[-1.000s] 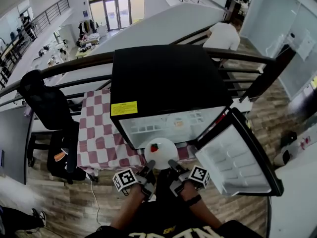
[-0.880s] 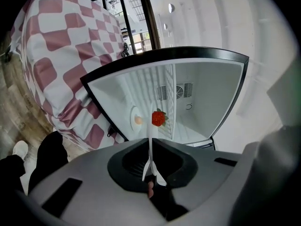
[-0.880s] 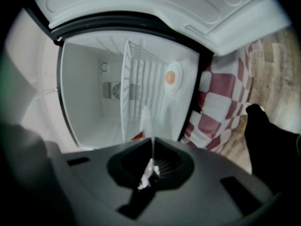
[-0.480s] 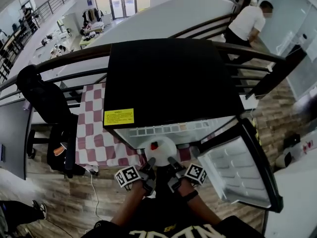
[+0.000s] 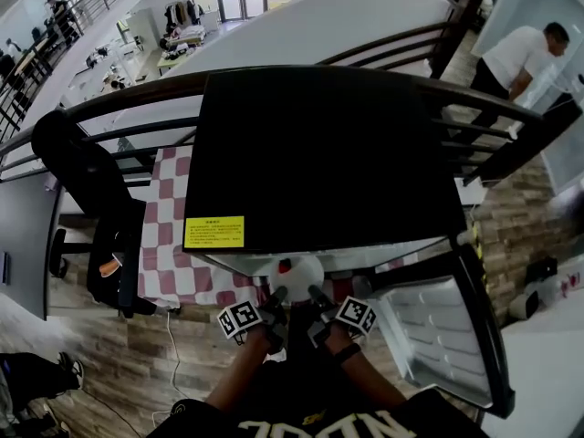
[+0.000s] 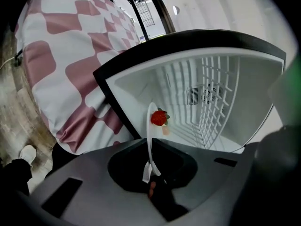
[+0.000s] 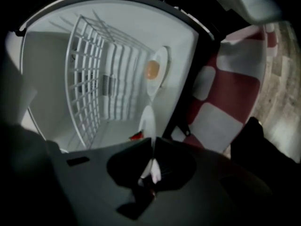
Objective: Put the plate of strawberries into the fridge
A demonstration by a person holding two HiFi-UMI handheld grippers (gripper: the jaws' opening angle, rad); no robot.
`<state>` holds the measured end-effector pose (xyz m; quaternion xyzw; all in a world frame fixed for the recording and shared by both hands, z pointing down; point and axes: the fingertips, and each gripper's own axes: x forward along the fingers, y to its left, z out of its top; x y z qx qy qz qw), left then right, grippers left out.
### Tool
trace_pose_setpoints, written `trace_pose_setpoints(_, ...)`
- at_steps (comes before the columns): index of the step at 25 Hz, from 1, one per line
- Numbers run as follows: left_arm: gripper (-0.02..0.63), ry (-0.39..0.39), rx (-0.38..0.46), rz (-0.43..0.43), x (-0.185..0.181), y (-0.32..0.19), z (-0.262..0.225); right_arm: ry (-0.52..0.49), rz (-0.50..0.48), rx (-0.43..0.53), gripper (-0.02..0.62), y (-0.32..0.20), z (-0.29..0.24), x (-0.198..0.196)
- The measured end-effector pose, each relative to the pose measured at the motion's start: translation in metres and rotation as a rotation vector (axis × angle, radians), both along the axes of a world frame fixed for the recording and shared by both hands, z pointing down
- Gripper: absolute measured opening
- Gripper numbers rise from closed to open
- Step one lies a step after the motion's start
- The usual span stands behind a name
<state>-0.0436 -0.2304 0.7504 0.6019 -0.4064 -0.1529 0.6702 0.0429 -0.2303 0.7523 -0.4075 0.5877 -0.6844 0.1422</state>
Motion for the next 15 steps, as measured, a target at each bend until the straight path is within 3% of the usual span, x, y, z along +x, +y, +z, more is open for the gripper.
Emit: trace_pose_setpoints(15,0.038,0.003,-0.05,-0.048,-0.005,-0.023,0.028,0.019,0.01,-0.038,0.031,-0.022,0.027,-0.003)
